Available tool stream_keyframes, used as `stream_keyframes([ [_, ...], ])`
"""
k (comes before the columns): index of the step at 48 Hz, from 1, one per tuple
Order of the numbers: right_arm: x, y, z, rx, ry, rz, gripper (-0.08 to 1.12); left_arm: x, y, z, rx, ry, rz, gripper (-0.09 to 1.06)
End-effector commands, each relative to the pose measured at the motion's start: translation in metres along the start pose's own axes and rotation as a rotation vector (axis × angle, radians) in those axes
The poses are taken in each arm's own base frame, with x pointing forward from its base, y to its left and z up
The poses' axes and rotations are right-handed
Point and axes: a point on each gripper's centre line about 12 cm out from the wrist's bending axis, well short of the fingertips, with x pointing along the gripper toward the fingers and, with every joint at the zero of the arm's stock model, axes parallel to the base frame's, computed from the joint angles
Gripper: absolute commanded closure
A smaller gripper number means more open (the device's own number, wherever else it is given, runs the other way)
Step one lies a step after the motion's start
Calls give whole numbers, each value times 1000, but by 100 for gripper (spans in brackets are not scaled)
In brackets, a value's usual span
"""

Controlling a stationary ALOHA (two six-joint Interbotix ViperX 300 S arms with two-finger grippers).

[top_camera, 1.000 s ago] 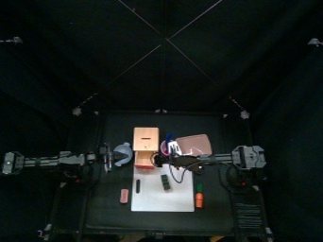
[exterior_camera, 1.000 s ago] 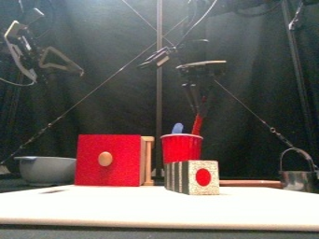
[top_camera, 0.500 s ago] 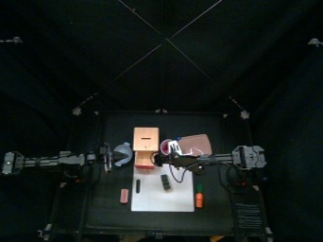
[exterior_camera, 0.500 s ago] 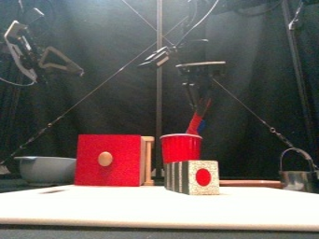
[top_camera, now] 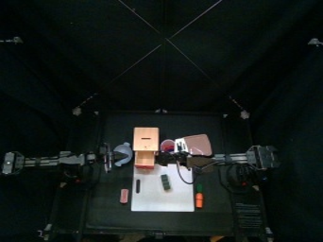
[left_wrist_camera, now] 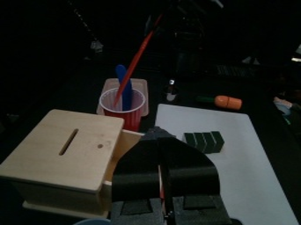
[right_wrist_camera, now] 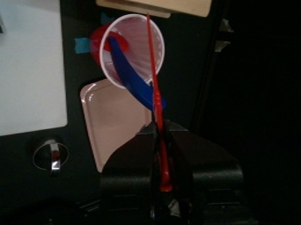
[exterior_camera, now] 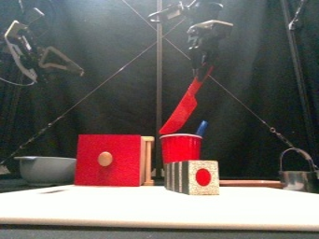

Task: Place sushi on board then cut the sushi with the knife then place the pieces on the plate
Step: Grasp knife edge with left hand

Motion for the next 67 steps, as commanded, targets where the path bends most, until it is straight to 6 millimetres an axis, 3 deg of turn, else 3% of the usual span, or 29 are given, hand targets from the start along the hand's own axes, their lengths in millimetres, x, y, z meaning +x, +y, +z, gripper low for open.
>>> stream_keyframes([
  [1,-36,-18,-13,63,-94,-20,56,3,0,15,-1,-41,2,81],
  [9,-52,-19,-27,85,-153,-10,56,4,0,22,5,-58,2,80],
  [21,-56,-11,-31,226,-232,63,56,4,-1,31,16,-80,-3,80],
  [35,-48,24,-40,388,-498,264,56,11,-6,34,16,-69,-24,80],
  [48,-25,57,-60,473,-751,382,56,36,-25,36,31,-30,-100,78],
  [56,-15,71,-72,523,-866,427,56,51,-45,37,37,-32,-171,66],
  [67,1,88,-80,542,-962,447,56,72,-68,28,37,-11,-236,38],
])
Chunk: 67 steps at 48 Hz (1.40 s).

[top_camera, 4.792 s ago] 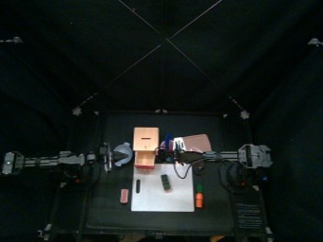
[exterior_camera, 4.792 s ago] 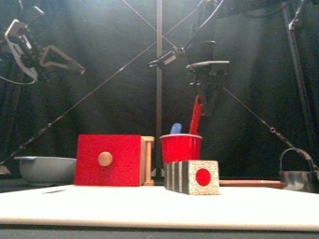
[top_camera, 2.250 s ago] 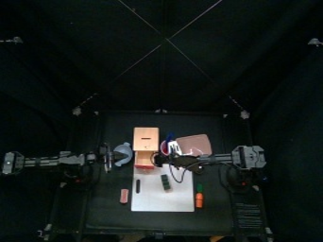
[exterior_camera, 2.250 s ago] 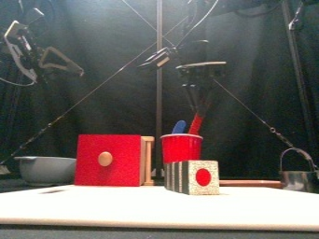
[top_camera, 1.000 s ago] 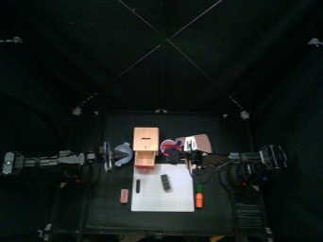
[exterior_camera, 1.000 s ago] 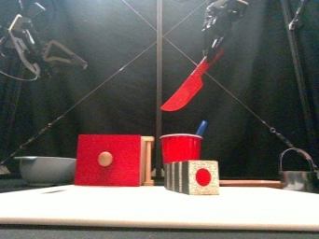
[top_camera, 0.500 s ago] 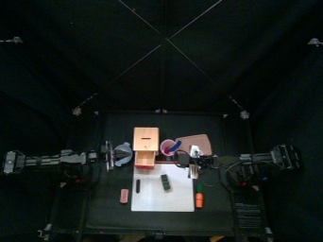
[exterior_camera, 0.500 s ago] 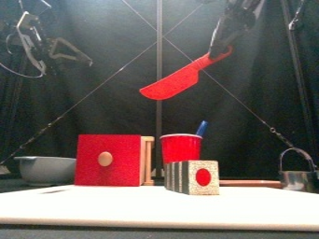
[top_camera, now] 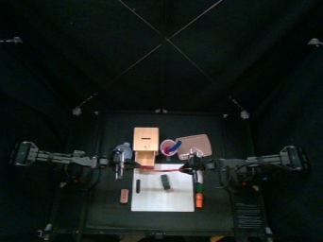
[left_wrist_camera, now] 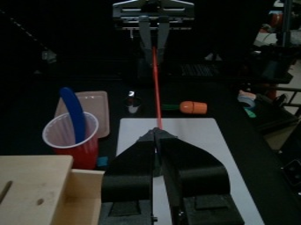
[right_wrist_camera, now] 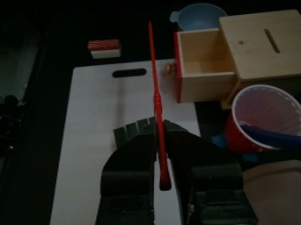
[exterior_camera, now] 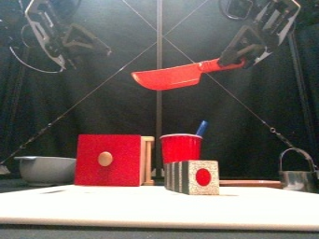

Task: Place sushi on board then cut the sushi with the knife then place the pieces on the plate
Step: Grasp knife edge with left hand

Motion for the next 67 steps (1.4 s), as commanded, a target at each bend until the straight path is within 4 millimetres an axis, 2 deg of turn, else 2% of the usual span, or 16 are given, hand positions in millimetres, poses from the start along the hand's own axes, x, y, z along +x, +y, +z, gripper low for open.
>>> stream_keyframes([
  [1,-3,0,1,-1,-72,13,56,15,-10,7,3,-30,-34,35],
  [10,-4,0,-2,0,-104,22,56,39,-19,-7,-3,-5,-54,19],
  [32,-3,1,-6,1,-93,25,56,90,-19,-27,-9,83,-41,18],
  [44,-2,1,-12,3,-79,27,56,96,-16,-19,-21,60,-27,19],
  [67,-1,0,-12,3,-78,24,56,108,-7,-30,-42,133,5,29],
])
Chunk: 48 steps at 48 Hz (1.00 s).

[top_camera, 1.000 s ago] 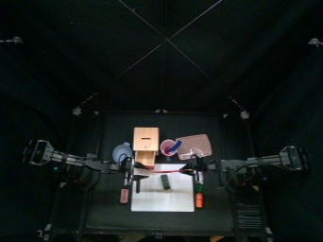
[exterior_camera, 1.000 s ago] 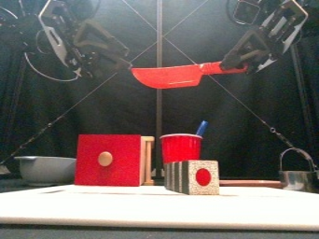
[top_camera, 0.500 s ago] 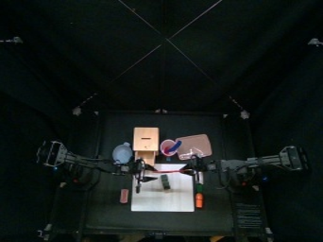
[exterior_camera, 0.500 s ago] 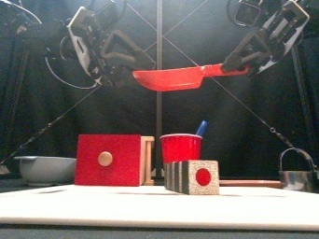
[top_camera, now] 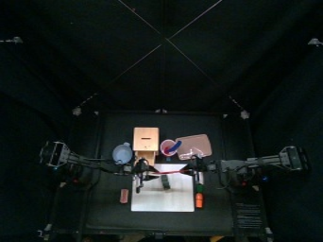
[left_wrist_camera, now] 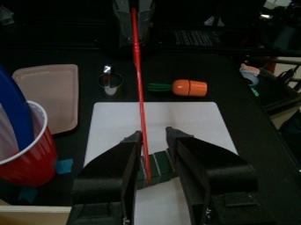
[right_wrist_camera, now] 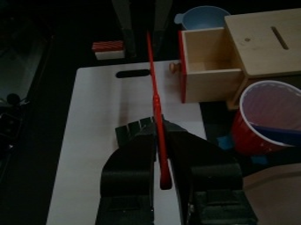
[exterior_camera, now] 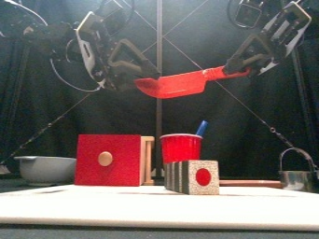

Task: Place sushi on board then cut the sushi with the knife then place the pieces on the plate
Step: Grasp knife edge with left hand

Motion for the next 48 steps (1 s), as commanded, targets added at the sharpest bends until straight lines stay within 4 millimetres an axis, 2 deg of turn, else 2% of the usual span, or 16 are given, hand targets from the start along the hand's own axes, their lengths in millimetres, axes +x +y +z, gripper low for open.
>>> stream_keyframes([
  [1,-2,0,9,7,-34,3,56,4,2,10,-3,-20,6,29],
  [27,-2,2,12,8,-39,8,56,4,5,8,-9,-12,16,31],
  [48,-1,3,11,10,-36,11,56,4,7,7,-4,25,19,54],
])
